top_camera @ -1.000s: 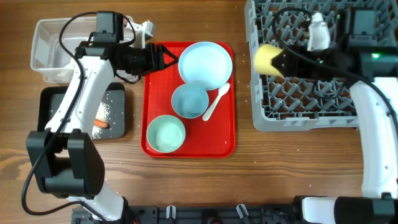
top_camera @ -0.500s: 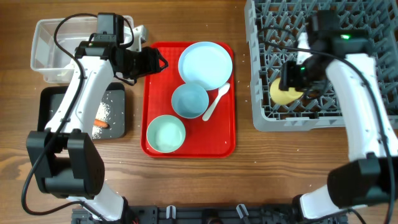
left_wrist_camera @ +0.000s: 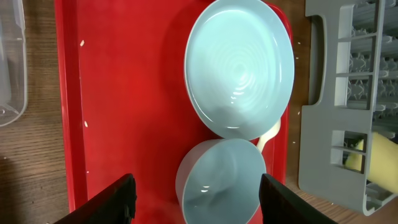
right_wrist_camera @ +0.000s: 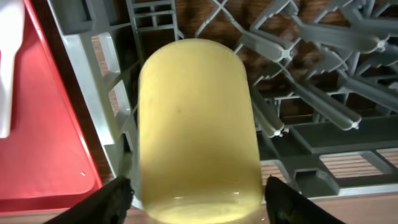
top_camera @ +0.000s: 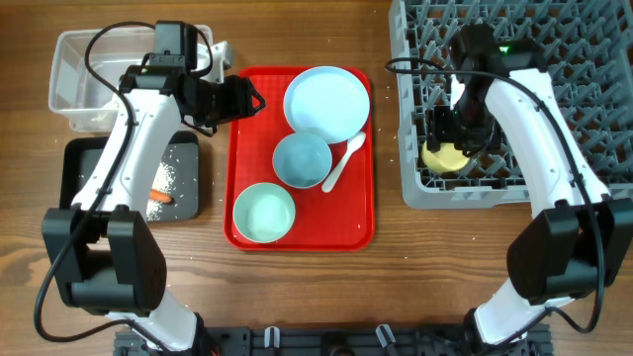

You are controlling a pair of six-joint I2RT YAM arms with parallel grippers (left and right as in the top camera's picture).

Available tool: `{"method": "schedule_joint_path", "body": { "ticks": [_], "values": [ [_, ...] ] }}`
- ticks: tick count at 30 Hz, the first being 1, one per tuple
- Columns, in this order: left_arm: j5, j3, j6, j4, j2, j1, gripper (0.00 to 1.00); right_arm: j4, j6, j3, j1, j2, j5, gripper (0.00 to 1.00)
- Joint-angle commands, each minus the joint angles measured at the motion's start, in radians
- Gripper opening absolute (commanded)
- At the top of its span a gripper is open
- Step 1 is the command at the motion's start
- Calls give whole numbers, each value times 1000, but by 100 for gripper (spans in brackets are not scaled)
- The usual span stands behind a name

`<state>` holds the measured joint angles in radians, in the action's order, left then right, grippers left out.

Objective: Sort waste into correct bins and load items into the dishwasher rack
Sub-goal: 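Lower the yellow cup into the dish rack and open the right gripper, then move the right gripper to the light-blue bowl on the red tray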

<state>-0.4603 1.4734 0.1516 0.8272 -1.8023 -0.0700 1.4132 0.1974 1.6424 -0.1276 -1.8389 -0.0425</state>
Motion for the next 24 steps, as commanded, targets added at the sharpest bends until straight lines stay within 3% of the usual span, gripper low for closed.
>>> {"method": "schedule_joint_path", "body": {
  "ticks": [1,11,16,24],
  "values": [
    [10,13,-13,1,26,0,63,-6,-6,0,-4,-18,26,76],
    [10,13,-19,19,25,-7,63,-6,-65,116,-7,25,182,79],
    [28,11,-119,43,18,-86,67,-75,-92,167,-72,59,236,79],
    [340,-4,-175,161,-47,-248,69,-236,-35,161,-207,58,246,81]
  ]
}}
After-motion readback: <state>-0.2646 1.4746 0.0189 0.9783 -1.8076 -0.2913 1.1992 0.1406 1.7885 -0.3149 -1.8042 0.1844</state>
